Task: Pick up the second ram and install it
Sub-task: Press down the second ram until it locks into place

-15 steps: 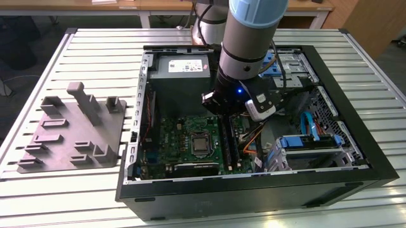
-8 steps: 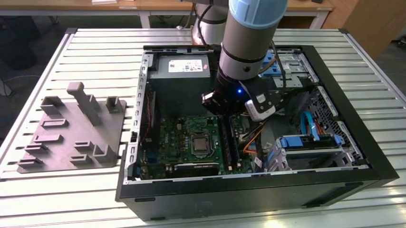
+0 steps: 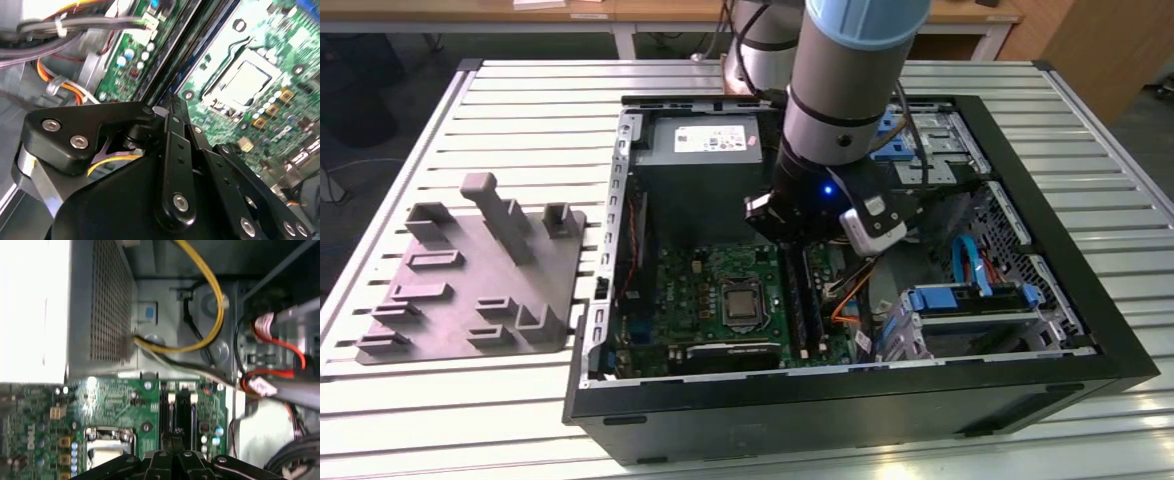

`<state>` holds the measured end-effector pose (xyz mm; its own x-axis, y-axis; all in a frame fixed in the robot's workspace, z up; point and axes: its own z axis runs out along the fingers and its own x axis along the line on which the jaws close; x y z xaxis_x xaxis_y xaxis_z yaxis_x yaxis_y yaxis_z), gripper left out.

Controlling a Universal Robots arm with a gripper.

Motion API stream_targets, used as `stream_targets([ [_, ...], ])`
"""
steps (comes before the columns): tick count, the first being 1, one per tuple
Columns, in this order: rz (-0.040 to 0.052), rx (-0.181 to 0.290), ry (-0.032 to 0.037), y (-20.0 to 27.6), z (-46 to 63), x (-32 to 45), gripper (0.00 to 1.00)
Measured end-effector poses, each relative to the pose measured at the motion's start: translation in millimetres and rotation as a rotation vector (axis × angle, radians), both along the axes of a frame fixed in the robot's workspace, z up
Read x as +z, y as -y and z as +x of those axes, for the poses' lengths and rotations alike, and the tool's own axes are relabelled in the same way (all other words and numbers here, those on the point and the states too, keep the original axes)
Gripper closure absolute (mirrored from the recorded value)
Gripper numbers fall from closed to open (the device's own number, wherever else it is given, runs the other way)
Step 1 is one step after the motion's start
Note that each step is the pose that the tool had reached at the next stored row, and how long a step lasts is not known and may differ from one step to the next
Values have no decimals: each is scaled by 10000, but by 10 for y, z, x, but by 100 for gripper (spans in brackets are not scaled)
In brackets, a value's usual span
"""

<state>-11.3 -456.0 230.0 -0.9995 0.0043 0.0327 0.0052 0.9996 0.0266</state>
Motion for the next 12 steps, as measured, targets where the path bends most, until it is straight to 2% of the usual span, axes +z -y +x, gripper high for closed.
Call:
stream_targets([
  [5, -136, 1, -26, 160, 0, -9, 90],
  [12, -440, 0, -38, 364, 0, -14, 90],
])
